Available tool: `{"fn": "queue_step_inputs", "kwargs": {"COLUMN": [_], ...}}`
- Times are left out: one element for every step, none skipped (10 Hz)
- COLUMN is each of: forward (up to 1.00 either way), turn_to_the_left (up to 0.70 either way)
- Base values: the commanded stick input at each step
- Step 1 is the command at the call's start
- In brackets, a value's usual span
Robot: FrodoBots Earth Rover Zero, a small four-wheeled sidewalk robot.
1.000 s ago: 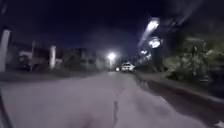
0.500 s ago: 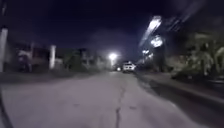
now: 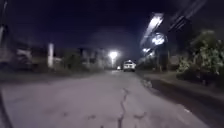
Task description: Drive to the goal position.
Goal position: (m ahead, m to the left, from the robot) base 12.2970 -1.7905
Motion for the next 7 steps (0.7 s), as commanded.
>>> {"fn": "queue_step_inputs", "kwargs": {"forward": [0.7, 0.7, 0.7, 0.7, 0.7, 0.7, 0.7], "turn_to_the_left": [0.0, 0.0, 0.0, -0.01, -0.35, -0.35, -0.35]}}
